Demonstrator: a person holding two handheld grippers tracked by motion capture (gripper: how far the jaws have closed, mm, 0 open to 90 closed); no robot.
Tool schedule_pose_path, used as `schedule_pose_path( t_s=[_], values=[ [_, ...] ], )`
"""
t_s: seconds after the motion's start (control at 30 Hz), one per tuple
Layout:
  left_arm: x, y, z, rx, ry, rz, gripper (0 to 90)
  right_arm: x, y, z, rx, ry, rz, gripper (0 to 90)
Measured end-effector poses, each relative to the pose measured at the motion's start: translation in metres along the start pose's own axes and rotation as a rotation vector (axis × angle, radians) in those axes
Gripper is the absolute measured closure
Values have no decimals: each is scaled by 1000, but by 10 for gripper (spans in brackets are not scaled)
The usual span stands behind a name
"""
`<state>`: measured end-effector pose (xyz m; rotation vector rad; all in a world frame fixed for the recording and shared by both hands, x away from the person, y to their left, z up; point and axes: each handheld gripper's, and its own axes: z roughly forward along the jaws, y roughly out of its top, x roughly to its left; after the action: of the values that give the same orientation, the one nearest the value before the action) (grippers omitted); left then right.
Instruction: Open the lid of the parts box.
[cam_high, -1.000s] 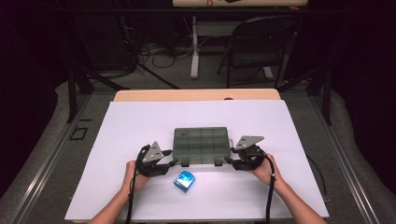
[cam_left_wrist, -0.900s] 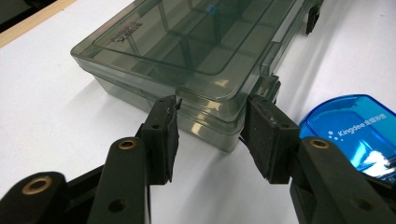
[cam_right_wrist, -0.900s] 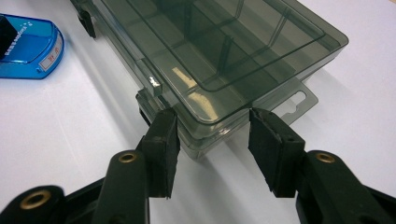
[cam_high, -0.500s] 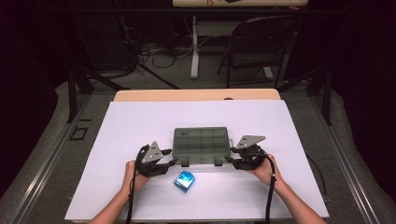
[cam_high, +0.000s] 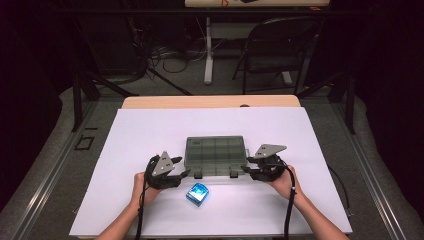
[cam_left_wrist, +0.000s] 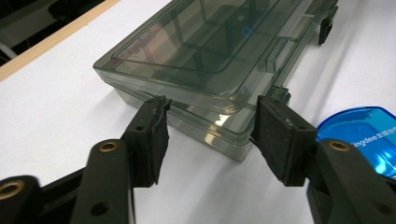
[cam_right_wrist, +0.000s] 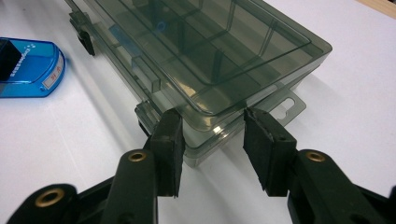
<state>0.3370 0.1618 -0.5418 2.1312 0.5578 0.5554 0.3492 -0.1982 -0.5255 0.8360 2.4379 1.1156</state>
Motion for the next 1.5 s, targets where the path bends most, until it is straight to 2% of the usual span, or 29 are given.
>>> schedule_pose_path(
  t_s=[0.2, 0.27, 0.4, 0.7, 0.8, 0.83, 0.93, 1.0, 1.13, 1.17, 1.23, 1.5],
  values=[
    [-6, 4, -1, -25, 45, 33, 431, 0, 1, -1, -10, -4, 1, 584],
    [-6, 4, -1, -35, 46, 33, 435, 0, 0, 0, -26, -6, 6, 584],
    [-8, 6, -2, -51, 56, 48, 472, -1, 1, -2, -13, -6, 0, 586],
    [-11, 6, -1, -89, 103, 88, 537, -1, 1, -2, -29, -11, 1, 589],
    [-12, 7, -2, -110, 126, 97, 556, -1, 1, -2, -33, -9, -2, 529],
    [-12, 7, -2, -116, 130, 99, 560, 0, 1, -2, -37, -14, -6, 474],
    [-12, 7, -2, -120, 132, 96, 568, 2, 2, -2, -20, -59, -45, 413],
    [-12, 7, -3, -124, 138, 96, 577, 3, 1, -2, -45, -78, -62, 405],
    [-12, 7, -3, -127, 142, 94, 586, 4, 1, -4, -72, -114, -88, 424],
    [-12, 7, -3, -129, 143, 92, 589, 5, 2, -5, -88, -136, -119, 443],
    [-12, 7, -3, -128, 142, 88, 590, 6, 2, -4, -101, -148, -138, 463],
    [-10, 7, -3, -132, 136, 65, 595, 10, 4, -2, -134, -171, -163, 561]
  ],
)
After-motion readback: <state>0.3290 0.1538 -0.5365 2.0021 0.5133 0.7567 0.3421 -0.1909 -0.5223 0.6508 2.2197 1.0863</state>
